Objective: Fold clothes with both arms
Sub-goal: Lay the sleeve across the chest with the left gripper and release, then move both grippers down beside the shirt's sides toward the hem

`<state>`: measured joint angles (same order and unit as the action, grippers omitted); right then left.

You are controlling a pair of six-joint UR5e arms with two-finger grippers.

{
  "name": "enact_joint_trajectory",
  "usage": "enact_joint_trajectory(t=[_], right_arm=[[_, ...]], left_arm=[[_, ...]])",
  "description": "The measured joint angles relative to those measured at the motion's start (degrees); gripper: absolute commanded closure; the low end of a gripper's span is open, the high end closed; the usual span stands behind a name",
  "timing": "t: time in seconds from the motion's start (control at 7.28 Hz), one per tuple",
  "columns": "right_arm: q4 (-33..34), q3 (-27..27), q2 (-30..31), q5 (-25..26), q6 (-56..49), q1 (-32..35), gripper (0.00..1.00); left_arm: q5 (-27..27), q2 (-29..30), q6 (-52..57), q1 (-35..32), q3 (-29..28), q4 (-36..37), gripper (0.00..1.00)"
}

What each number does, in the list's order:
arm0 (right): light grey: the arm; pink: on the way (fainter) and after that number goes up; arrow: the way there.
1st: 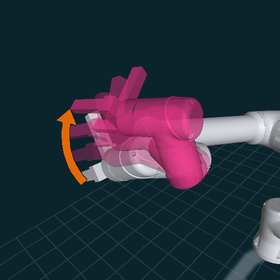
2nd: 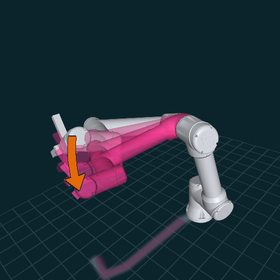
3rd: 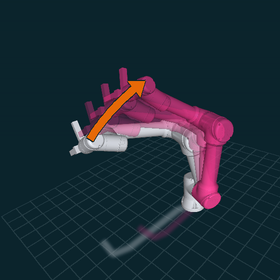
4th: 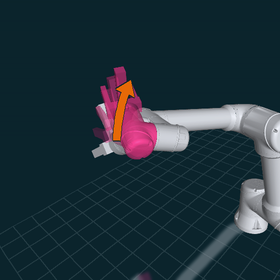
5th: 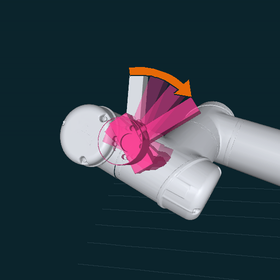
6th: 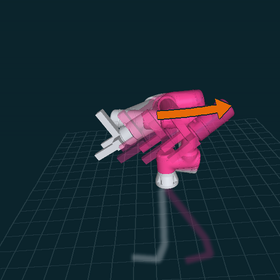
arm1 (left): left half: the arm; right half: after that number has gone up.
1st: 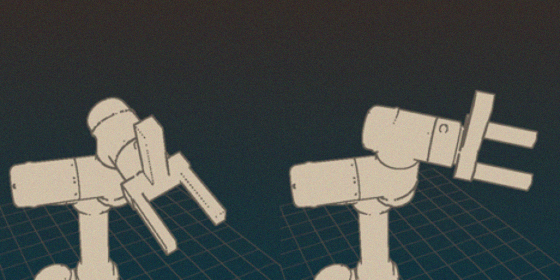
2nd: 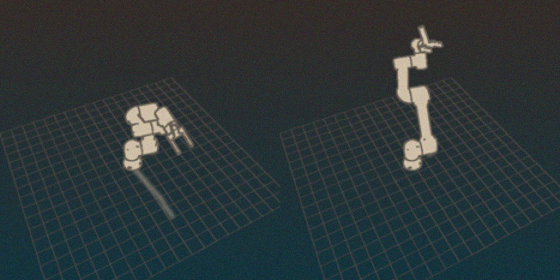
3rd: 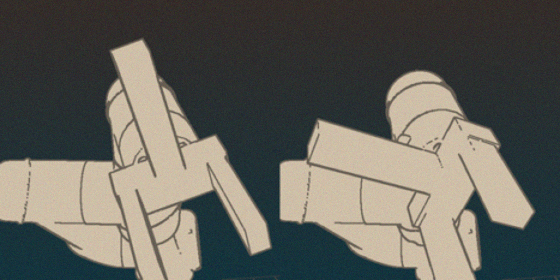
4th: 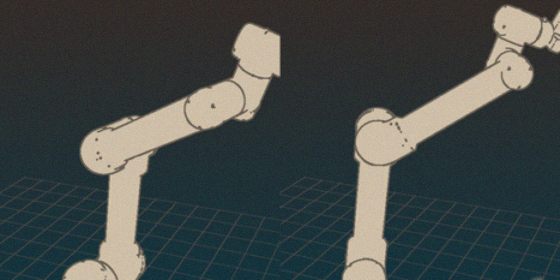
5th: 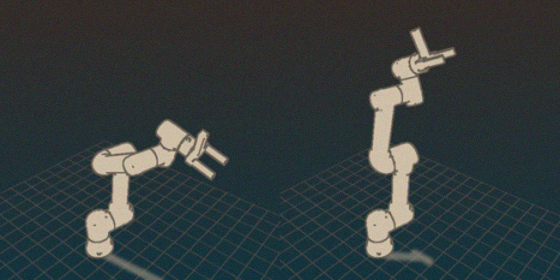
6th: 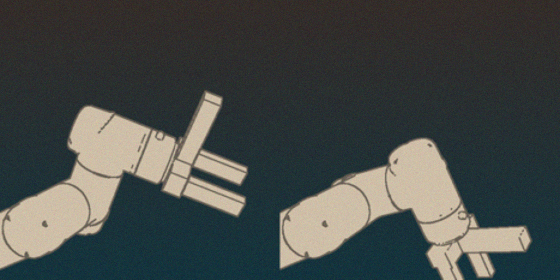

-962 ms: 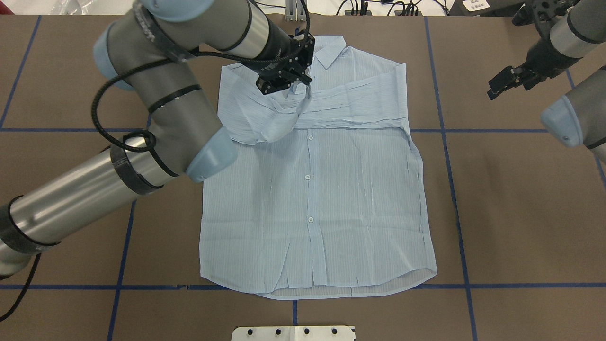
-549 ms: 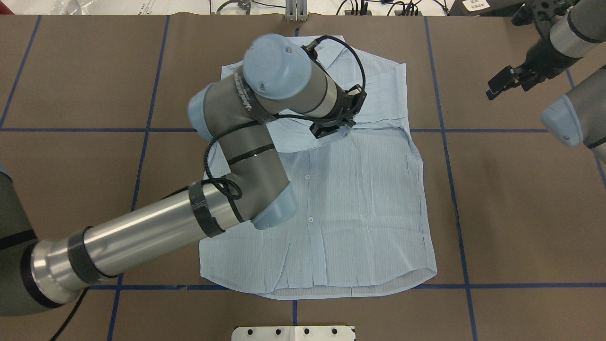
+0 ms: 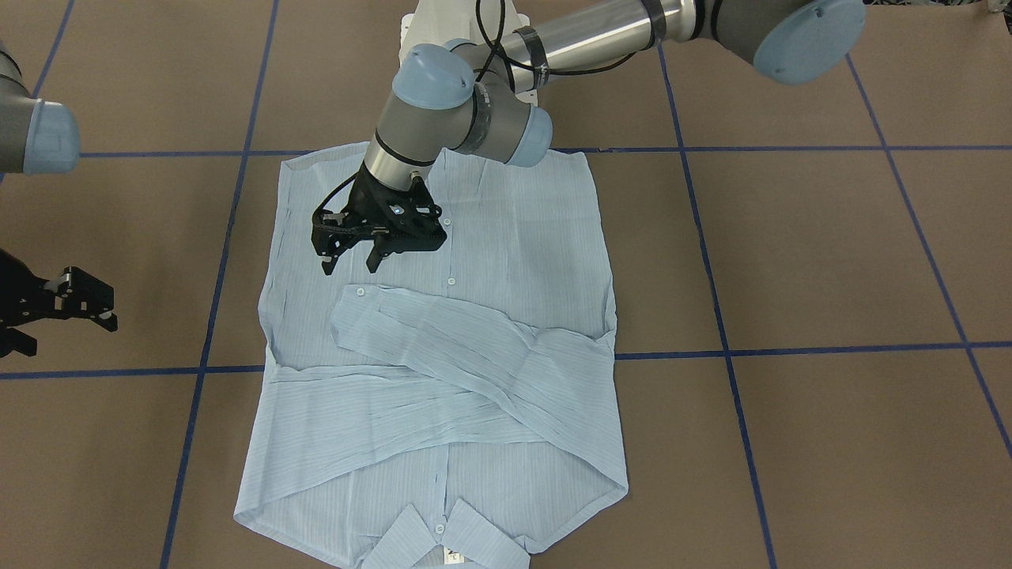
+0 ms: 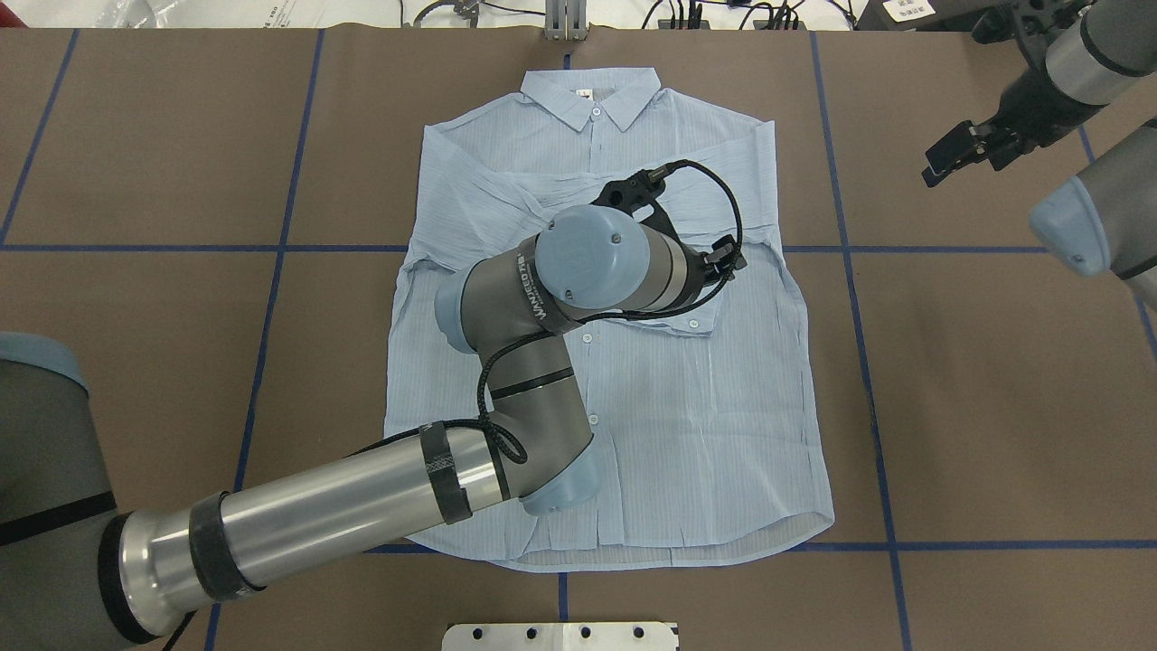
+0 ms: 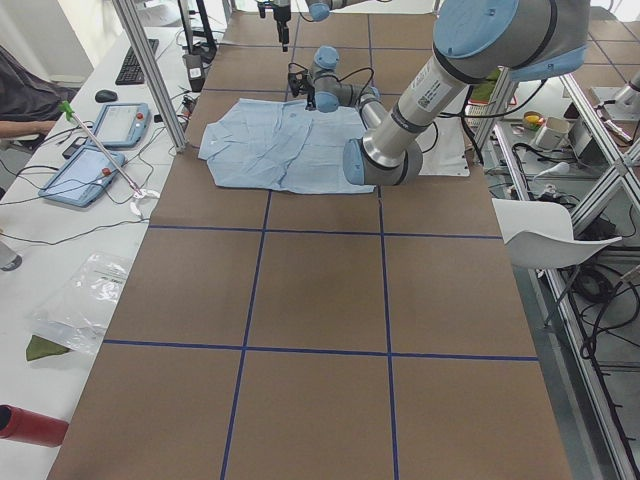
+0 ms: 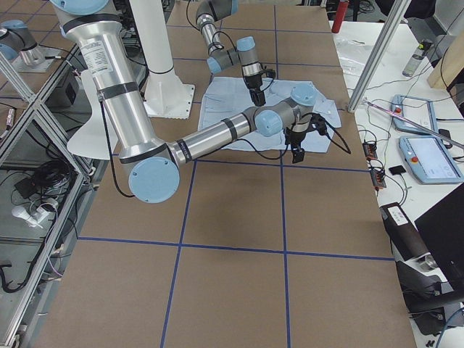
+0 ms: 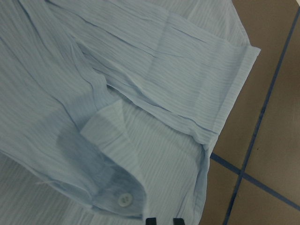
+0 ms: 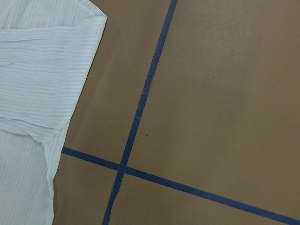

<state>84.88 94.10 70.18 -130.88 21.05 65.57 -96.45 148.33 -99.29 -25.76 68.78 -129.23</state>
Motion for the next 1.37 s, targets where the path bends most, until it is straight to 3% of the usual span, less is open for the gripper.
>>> enact_joint_trajectory(t=[0.27,0.41,0.96,1.37], right_arm=[[0.0,1.1,0.4,-1.8,0.8,0.0,0.0],[-0.1,2.9,1.4,-2.0,3.1,-0.1,0.0],[-0.6,14.2,7.8,1.8,17.8,-6.1,0.0],[-0.6,20.0,10.0,6.4,25.3,-12.8,0.0]], left_arm=[[0.0,-4.5,1.1,-0.7,5.3,0.3,0.0],[-0.1,-7.3,1.9,-1.3,9.9,3.9,0.0],[-0.7,-24.4,16.1,-3.1,38.9,27.0,0.0],[-1.9,-34.8,21.8,-4.2,51.5,33.0,0.0]])
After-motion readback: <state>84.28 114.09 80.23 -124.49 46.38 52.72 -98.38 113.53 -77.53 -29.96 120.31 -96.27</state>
